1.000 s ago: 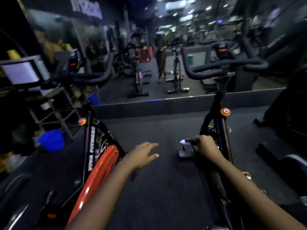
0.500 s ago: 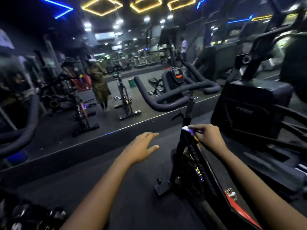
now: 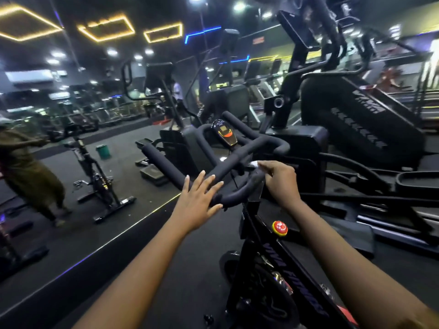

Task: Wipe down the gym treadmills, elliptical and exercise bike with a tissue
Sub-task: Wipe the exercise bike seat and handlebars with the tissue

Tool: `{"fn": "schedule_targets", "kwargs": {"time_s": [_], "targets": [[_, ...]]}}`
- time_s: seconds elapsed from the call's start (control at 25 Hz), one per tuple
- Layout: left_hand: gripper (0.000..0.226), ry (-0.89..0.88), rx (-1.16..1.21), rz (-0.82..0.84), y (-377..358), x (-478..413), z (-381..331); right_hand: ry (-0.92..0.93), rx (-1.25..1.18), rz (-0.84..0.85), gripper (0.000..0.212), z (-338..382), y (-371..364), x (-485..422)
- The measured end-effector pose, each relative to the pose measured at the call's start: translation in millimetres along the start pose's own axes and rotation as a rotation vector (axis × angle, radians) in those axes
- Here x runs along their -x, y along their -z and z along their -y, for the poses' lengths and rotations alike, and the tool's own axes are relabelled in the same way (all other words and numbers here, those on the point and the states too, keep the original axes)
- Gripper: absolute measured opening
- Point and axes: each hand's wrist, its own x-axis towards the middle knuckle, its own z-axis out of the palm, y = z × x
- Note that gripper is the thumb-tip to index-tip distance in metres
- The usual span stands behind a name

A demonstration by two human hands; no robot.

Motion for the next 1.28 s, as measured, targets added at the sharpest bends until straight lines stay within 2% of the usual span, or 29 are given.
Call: {"fn": "schedule_targets", "kwargs": {"time_s": [0.08,0.28,0.44,0.52,0.6,0.72,0.84,0.92,1.08,1.16,1.28], "targets": [[0.071,-0.086,0.018,-0.025,-20,-9,17,0.050,0.123,0.029,0.031,-5,-11,-12],[0.062,-0.168,0.153,-0.148,-63,-15,38,0.133,0.431,0.137,0.033,-10,-27,-5],[0.057,-0.169,0.282,-0.267,-76,-17,38,0.212,0.497,0.143,0.026,13,-49,22],[0.055,-0.167,0.307,-0.307,-80,-18,38,0.262,0.478,0.213,0.030,27,-59,42],[0.054,-0.173,0.309,-0.346,-82,-19,38,0.284,0.425,0.207,0.035,30,-56,42],[0.053,-0.163,0.331,-0.378,-85,-19,39,0.198,0.489,0.055,0.029,13,-38,-1],[0.054,-0.172,0.361,-0.386,-87,-19,39,0.120,0.648,0.140,0.033,-6,-30,-22],[0.058,-0.168,0.391,-0.383,-88,-20,39,0.162,0.615,0.134,0.039,-5,-35,-3],[0.059,-0.164,0.400,-0.395,-87,-20,38,0.278,0.410,0.013,0.041,13,-54,52],[0.062,-0.161,0.409,-0.381,-86,-20,38,0.199,0.248,-0.028,0.041,13,-54,55],[0.074,-0.154,0.425,-0.370,-84,-20,38,-0.130,0.033,-0.242,0.037,-4,-41,34]]}}
